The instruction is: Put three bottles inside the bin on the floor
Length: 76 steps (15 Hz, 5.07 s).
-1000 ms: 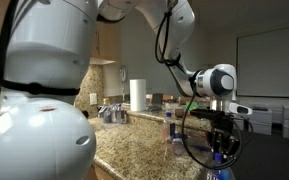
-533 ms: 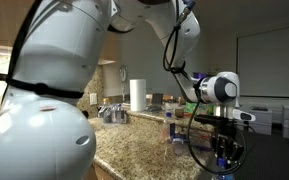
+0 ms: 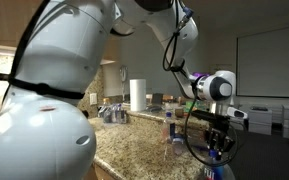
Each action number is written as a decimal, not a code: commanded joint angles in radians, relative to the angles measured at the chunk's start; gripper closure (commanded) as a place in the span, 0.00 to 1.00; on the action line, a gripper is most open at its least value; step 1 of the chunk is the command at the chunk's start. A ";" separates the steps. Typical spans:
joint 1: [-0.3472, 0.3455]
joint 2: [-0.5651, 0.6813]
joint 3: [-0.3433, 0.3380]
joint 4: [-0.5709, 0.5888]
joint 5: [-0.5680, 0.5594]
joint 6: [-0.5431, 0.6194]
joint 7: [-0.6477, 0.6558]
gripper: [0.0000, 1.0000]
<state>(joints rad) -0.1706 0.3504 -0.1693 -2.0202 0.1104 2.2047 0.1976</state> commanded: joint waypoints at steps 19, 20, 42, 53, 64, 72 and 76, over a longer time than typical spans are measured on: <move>-0.026 0.067 -0.024 0.044 0.004 -0.046 -0.037 0.28; -0.026 0.066 -0.023 0.048 0.006 -0.046 -0.037 0.22; 0.164 -0.007 0.167 0.244 0.133 -0.124 0.083 0.00; 0.269 0.001 0.191 0.363 0.119 -0.086 0.200 0.00; 0.238 0.048 0.154 0.315 0.089 -0.072 0.162 0.00; 0.286 0.124 0.135 0.207 -0.064 0.122 0.118 0.00; 0.306 0.134 0.125 0.172 -0.162 0.278 0.118 0.00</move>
<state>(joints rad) 0.1180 0.4968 -0.0286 -1.8027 0.0055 2.3897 0.3360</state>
